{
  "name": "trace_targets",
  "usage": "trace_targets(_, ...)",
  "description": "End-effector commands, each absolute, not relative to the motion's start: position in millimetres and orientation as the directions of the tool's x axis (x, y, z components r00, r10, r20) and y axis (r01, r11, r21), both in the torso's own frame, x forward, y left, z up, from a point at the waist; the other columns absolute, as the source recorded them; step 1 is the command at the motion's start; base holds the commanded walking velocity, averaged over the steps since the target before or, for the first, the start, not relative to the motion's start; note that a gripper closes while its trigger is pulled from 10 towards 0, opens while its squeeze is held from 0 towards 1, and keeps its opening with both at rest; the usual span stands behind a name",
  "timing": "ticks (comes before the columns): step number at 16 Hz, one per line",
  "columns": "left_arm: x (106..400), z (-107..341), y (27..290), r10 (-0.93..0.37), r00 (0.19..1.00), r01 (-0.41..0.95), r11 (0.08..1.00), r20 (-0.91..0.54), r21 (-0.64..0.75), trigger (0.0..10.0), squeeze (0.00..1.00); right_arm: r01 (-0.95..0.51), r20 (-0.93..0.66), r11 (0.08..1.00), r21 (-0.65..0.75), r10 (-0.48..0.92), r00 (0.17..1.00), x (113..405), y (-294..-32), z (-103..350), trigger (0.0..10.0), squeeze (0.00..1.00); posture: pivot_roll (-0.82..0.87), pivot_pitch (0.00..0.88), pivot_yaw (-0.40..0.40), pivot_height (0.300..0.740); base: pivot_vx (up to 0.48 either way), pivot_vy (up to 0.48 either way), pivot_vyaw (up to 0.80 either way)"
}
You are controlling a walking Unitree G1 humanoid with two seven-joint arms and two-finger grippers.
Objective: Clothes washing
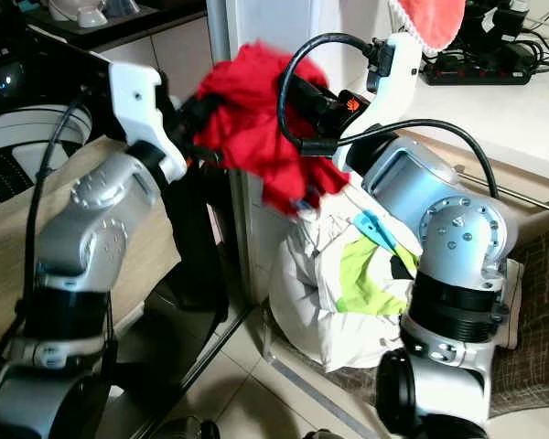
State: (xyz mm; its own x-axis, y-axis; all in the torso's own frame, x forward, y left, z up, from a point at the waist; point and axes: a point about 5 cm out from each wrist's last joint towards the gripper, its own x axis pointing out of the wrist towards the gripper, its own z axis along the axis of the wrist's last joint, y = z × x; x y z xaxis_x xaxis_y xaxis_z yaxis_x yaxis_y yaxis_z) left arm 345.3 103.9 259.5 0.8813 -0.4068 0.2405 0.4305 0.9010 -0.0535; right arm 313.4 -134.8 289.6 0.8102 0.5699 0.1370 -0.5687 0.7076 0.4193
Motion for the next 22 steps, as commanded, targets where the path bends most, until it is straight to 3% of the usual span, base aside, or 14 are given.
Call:
trace_targets(1, 348.8, 272.6, 111.2, -0.368, 0.884, 0.399, 0.915, 0.289, -0.056, 0.0, 0.00, -0.607, 0.146, 0.698, 0.380, 0.603, 0.784, 307.4, -131.5, 293.4, 10.0, 1.00, -0.04, 0.000, 0.053, 0.740, 0.000, 0.000, 0.00)
trace_targets(2, 351.9, 279.8, 115.9, -0.349, 0.885, 0.381, 0.923, 0.307, -0.048, 0.0, 0.00, -0.623, 0.137, 0.694, 0.360, 0.621, 0.772, 304.7, -130.2, 292.4, 10.0, 0.00, -0.04, 0.000, 0.052, 0.740, 0.000, 0.000, 0.00)
trace_targets(5, 375.8, 331.7, 163.6, -0.162, 0.899, 0.129, 0.986, 0.406, 0.108, 0.0, 0.00, -0.700, 0.118, 0.654, 0.287, 0.701, 0.703, 291.1, -122.5, 291.1, 10.0, 0.00, -0.04, 0.000, 0.053, 0.740, 0.000, 0.000, 0.00)
trace_targets(6, 380.7, 385.6, 206.5, -0.009, 0.839, -0.142, 0.962, 0.544, 0.235, 0.0, 0.00, -0.729, 0.121, 0.636, 0.253, 0.727, 0.676, 286.4, -117.4, 293.3, 10.0, 0.00, -0.03, 0.000, 0.050, 0.740, 0.000, 0.000, 0.00)
trace_targets(8, 372.5, 423.3, 226.7, 0.042, 0.757, -0.309, 0.902, 0.652, 0.301, 0.0, 0.00, -0.738, 0.131, 0.632, 0.237, 0.732, 0.669, 285.2, -114.9, 295.7, 10.0, 0.00, -0.03, 0.000, 0.053, 0.740, 0.000, 0.000, 0.00)
trace_targets(10, 345.9, 486.2, 238.6, 0.055, 0.579, -0.530, 0.783, 0.813, 0.325, 0.0, 0.00, -0.726, 0.171, 0.649, 0.226, 0.707, 0.686, 287.6, -115.4, 303.3, 10.0, 0.00, -0.03, 0.000, 0.058, 0.740, 0.000, 0.000, 0.00)
trace_targets(11, 342.1, 497.9, 239.2, 0.048, 0.556, -0.569, 0.749, 0.830, 0.338, 0.0, 0.00, -0.725, 0.173, 0.651, 0.223, 0.706, 0.687, 287.5, -115.1, 302.6, 10.0, 0.00, -0.02, 0.000, 0.062, 0.740, 0.000, 0.000, 0.00)
trace_targets(12, 366.1, 479.3, 239.8, 0.034, 0.764, -0.457, 0.734, 0.645, 0.502, 0.0, 0.00, -0.734, 0.157, 0.645, 0.214, 0.719, 0.677, 286.6, -110.5, 298.6, 10.0, 0.00, -0.01, 0.000, 0.062, 0.740, 0.000, 0.000, 0.00)
trace_targets(13, 382.5, 454.9, 240.6, 0.020, 0.882, -0.327, 0.745, 0.471, 0.581, 0.2, 0.00, -0.743, 0.141, 0.637, 0.206, 0.732, 0.667, 285.1, -106.1, 294.9, 10.0, 0.00, -0.01, 0.000, 0.062, 0.740, 0.000, 0.000, 0.00)
trace_targets(14, 395.8, 423.2, 242.6, 0.020, 0.948, -0.223, 0.752, 0.317, 0.620, 10.0, 0.00, -0.758, 0.109, 0.626, 0.184, 0.753, 0.648, 281.8, -99.8, 288.6, 10.0, 0.00, 0.00, 0.000, 0.065, 0.740, 0.000, 0.000, 0.00)
trace_targets(15, 404.9, 390.9, 244.8, 0.013, 0.988, -0.113, 0.748, 0.156, 0.654, 10.0, 0.00, -0.773, 0.060, 0.616, 0.153, 0.775, 0.629, 277.9, -94.2, 281.1, 10.0, 0.00, -0.01, 0.000, 0.067, 0.740, 0.000, 0.000, 0.00)
trace_targets(17, 407.8, 359.0, 258.0, 0.073, 0.997, -0.055, 0.700, 0.005, 0.712, 10.0, 0.00, -0.796, -0.012, 0.593, 0.121, 0.803, 0.596, 271.1, -88.0, 269.6, 10.0, 0.00, -0.01, 0.000, 0.070, 0.740, 0.000, 0.000, 0.00)
trace_targets(18, 405.5, 352.6, 268.7, 0.121, 0.992, -0.050, 0.678, -0.044, 0.733, 10.0, 1.00, -0.810, -0.032, 0.577, 0.109, 0.816, 0.577, 266.2, -84.9, 265.5, 10.0, 0.00, -0.02, 0.000, 0.075, 0.740, 0.000, 0.000, 0.00)
trace_targets(22, 398.9, 352.6, 286.4, 0.183, 0.978, -0.044, 0.648, -0.100, 0.760, 10.0, 1.00, -0.818, -0.052, 0.566, 0.102, 0.824, 0.564, 261.8, -85.1, 259.3, 10.0, 0.00, -0.02, 0.000, 0.070, 0.740, 0.000, 0.000, 0.00)
